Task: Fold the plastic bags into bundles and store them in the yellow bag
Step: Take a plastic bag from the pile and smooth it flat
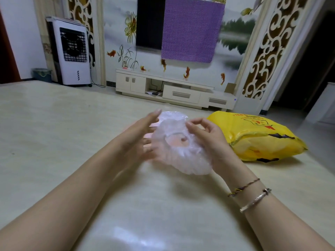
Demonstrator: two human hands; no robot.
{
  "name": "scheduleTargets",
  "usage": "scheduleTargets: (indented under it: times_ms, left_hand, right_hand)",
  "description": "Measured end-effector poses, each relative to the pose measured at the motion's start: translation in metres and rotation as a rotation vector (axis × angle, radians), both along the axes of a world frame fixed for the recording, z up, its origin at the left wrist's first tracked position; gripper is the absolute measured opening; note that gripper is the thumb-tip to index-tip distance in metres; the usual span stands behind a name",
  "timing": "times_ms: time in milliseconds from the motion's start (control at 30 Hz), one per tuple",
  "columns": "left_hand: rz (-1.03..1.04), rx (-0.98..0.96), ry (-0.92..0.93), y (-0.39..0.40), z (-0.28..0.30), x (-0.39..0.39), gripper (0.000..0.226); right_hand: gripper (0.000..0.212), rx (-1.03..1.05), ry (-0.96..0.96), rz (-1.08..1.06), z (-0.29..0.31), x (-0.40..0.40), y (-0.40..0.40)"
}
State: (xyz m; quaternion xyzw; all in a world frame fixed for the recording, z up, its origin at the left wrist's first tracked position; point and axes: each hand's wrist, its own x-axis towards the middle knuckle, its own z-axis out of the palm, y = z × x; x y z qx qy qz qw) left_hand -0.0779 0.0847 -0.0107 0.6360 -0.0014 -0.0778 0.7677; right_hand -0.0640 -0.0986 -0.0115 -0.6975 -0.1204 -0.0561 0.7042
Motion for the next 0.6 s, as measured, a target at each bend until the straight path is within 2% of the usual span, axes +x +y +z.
scheduleTargets:
  times_ms: [67,133,167,233,267,333,367,500,600]
  left_hand:
    - [-0.136,0.019,0.018,0.006,-0.001,0.001,0.067]
    - [-0.289,0.020,-0.038,0.008,-0.005,0.000,0.049]
    - [-0.286,0.035,-0.059,0.008,-0.007,-0.001,0.039]
    - [-0.137,0.046,-0.072,0.005,-0.008,0.000,0.023]
    - [-0.043,0.030,-0.089,0.005,-0.010,0.002,0.019]
    - [0.120,-0.013,-0.170,0.005,-0.009,0.006,0.016]
    - [0.182,-0.022,-0.222,0.007,-0.009,0.008,0.015]
    - [0.303,-0.031,-0.378,0.007,-0.007,0.005,0.008]
    - [0.366,0.070,-0.440,0.004,-0.010,0.005,0.014]
  right_hand:
    - [0.008,-0.034,-0.001,0.095,0.003,-0.005,0.003]
    - [0.007,-0.076,-0.014,0.085,0.002,-0.004,0.005]
    - [0.007,-0.090,-0.015,0.051,0.001,-0.003,0.005]
    - [0.014,-0.153,-0.001,-0.042,-0.001,0.000,0.003]
    - [0.028,-0.200,0.022,-0.064,-0.002,0.000,0.002]
    - [0.057,-0.275,0.116,-0.008,-0.002,0.000,0.000]
    - [0.058,-0.284,0.175,0.037,-0.002,-0.001,0.000]
    - [0.028,-0.145,0.314,0.079,-0.005,-0.005,0.003]
    - [0.009,-0.014,0.343,-0.034,-0.007,-0.003,0.003]
